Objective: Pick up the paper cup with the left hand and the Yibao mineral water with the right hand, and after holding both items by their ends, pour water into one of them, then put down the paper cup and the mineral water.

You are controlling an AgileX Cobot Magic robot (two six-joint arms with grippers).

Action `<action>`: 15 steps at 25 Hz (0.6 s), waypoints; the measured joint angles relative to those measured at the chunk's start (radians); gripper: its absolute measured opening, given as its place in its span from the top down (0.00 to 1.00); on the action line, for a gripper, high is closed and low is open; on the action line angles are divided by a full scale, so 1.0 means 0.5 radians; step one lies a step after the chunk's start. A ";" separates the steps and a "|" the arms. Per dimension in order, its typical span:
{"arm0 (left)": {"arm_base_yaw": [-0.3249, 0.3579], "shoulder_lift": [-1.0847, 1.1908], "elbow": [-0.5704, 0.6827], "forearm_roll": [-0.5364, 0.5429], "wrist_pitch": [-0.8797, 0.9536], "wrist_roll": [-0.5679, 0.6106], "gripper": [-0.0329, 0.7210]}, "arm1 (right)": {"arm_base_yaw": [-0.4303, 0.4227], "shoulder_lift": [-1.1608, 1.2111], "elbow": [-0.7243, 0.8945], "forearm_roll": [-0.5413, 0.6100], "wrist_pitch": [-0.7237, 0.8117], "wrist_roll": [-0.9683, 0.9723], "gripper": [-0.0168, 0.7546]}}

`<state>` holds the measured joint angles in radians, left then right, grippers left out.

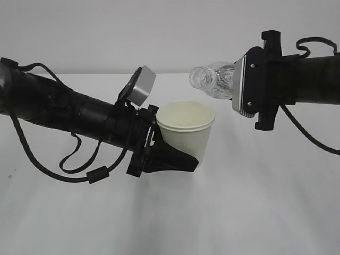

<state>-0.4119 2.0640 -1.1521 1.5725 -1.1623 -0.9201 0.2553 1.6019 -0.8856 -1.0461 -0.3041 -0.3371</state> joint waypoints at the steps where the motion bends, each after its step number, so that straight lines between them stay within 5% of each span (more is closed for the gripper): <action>1: -0.010 0.000 0.000 0.004 0.000 0.000 0.36 | 0.000 0.000 0.000 0.000 -0.004 -0.005 0.46; 15: -0.018 0.000 0.000 0.012 0.000 0.007 0.36 | 0.000 0.000 0.000 0.000 -0.020 -0.099 0.46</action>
<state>-0.4210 2.0640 -1.1521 1.5784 -1.1623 -0.9165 0.2553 1.6019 -0.8856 -1.0461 -0.3143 -0.3868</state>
